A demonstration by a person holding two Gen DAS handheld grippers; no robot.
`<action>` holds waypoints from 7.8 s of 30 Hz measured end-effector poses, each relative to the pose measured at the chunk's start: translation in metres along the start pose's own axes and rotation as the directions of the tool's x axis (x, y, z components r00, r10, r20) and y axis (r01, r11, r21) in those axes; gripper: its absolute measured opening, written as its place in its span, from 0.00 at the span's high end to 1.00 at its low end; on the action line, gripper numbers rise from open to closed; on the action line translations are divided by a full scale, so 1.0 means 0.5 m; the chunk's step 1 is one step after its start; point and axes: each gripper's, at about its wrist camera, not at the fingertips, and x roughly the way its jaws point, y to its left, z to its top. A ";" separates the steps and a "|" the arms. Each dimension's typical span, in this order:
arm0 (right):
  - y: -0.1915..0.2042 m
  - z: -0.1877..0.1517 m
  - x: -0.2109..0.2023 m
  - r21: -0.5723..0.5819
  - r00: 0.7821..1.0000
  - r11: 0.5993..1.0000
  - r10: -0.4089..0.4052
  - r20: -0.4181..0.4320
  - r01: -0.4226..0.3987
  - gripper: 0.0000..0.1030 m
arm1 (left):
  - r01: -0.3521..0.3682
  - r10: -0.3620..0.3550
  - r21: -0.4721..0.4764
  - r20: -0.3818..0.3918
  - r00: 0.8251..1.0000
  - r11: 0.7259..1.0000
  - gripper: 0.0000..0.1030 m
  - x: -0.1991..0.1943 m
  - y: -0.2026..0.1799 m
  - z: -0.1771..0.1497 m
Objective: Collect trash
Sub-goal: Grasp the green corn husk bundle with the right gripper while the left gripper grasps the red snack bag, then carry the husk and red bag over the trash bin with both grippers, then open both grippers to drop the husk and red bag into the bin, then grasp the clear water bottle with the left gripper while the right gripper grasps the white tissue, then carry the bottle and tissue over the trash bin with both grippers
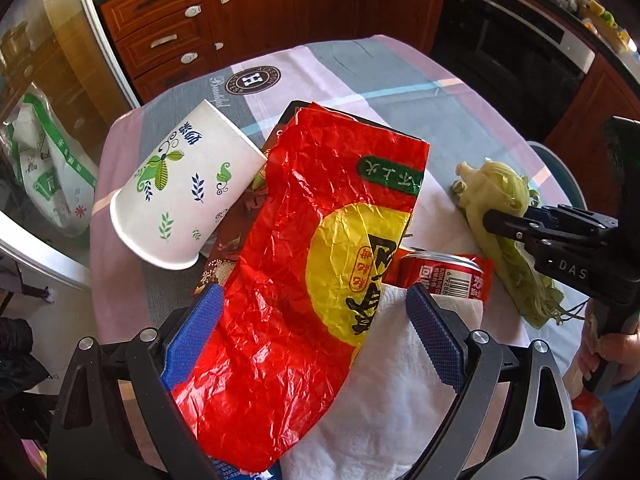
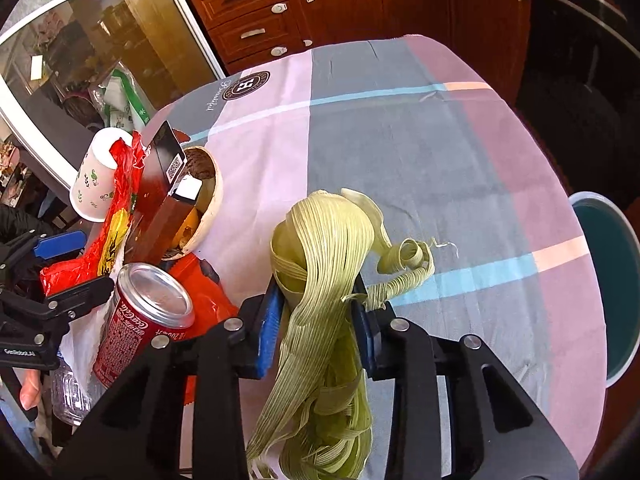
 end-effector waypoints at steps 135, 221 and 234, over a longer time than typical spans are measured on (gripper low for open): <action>-0.047 -0.074 -0.244 0.099 1.000 0.995 -0.003 0.013 0.001 0.17 | 0.061 -0.064 0.030 0.108 0.992 0.998 0.04 -0.138 -0.129 -0.093; -0.149 -0.044 -0.333 0.173 0.976 0.980 0.063 0.208 -0.101 0.96 | 0.303 -0.320 0.135 0.137 0.937 0.943 0.37 -0.133 -0.265 0.012; -0.484 -0.117 -0.284 0.460 0.985 0.885 -0.011 0.174 -0.071 0.96 | 0.343 -0.341 0.324 -0.064 0.938 0.882 0.37 0.029 -0.584 0.137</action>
